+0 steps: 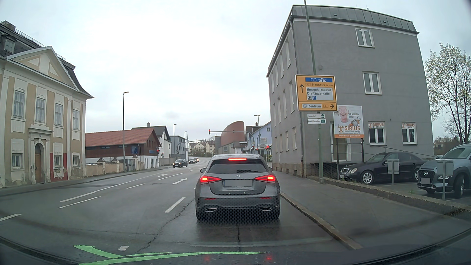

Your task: Follow the waypoints while adhering to traffic rules and regulations

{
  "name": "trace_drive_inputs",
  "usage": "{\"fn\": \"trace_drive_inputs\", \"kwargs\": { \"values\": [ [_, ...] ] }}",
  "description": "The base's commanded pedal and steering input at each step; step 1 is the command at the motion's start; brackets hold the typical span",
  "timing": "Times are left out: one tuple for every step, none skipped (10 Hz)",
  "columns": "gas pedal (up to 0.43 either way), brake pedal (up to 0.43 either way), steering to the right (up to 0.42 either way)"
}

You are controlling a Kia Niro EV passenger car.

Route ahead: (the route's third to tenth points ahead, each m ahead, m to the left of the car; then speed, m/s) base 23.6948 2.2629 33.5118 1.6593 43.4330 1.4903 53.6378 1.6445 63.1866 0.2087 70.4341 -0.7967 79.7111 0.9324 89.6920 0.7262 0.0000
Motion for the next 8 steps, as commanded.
{"fn": "trace_drive_inputs", "kwargs": {
  "values": [
    [0.000,0.280,-0.007],
    [0.000,0.280,-0.007],
    [0.000,0.280,-0.007],
    [0.000,0.280,-0.007],
    [0.000,0.280,-0.007],
    [0.000,0.280,-0.007],
    [0.000,0.280,-0.007],
    [0.000,0.280,-0.007]
  ]
}}
